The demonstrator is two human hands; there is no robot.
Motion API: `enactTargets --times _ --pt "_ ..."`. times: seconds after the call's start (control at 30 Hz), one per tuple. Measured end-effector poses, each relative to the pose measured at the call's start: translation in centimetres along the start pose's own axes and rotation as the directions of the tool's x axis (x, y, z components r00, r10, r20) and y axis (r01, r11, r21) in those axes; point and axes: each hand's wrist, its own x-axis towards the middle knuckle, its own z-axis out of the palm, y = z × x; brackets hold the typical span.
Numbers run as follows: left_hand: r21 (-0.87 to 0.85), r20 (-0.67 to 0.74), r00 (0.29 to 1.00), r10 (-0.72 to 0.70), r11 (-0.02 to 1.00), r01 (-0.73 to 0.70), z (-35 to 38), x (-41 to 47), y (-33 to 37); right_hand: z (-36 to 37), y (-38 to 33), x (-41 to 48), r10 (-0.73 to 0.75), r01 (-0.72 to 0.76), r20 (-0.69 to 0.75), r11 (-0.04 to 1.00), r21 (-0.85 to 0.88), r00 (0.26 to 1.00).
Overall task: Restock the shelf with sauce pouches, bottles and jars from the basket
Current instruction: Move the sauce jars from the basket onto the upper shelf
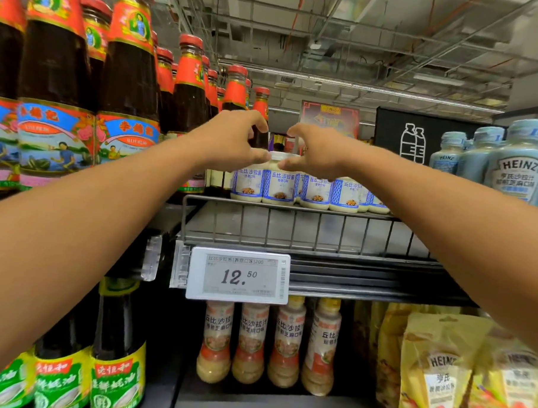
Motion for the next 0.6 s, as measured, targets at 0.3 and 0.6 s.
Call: enactTargets --times 0.3,0.6 --pt "-0.267 -0.038 0.994 0.106 0.957 -0.112 -3.0 -3.6 2.3 -2.5 -4.2 -5.1 0.026 -0.018 -0.116 0.997 0.072 0.993" --pt "-0.573 -0.161 0.971 0.175 0.785 -0.236 -4.0 -8.2 5.3 -2.4 -8.7 -14.0 0.202 0.005 -0.404 0.89 0.455 0.892"
